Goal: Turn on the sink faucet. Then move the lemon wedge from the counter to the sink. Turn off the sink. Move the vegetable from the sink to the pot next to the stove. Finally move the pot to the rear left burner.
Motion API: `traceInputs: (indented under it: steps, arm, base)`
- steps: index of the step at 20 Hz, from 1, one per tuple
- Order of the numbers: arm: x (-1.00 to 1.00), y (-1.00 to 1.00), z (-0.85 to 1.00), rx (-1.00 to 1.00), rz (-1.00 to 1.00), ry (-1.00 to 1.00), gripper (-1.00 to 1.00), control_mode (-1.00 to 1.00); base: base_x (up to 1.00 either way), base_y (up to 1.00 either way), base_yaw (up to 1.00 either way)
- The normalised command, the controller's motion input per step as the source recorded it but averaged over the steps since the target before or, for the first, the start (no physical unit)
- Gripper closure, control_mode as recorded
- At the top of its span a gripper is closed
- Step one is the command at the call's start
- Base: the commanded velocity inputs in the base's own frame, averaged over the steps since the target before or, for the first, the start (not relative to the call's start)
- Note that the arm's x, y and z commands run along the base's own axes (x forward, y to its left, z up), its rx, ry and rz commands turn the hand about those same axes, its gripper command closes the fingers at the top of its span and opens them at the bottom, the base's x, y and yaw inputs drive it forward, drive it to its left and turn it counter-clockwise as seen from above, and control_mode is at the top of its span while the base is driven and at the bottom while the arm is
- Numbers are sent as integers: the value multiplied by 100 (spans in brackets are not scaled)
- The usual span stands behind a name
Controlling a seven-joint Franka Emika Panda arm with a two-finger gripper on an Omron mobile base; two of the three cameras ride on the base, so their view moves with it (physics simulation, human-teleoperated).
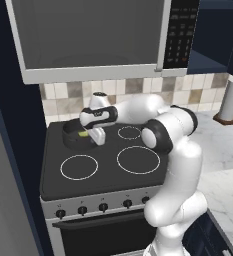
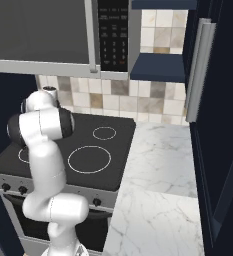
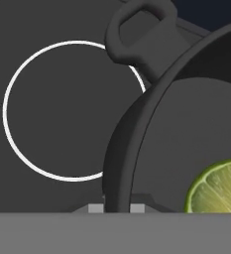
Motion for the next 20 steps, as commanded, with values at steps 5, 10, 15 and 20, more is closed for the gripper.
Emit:
traceInputs:
  steps: [5, 10, 15, 20]
  arm:
    - [38, 8, -12, 0, 0, 0, 100, -100]
    - [32, 11, -17, 0, 0, 0, 100, -100]
    - [27, 14, -21, -1, 0, 0, 100, -100]
    - [24, 8, -22, -1, 0, 0, 100, -100]
  base:
    - [0, 0, 0]
    - [0, 0, 0]
    - [0, 0, 0]
    - [0, 0, 0]
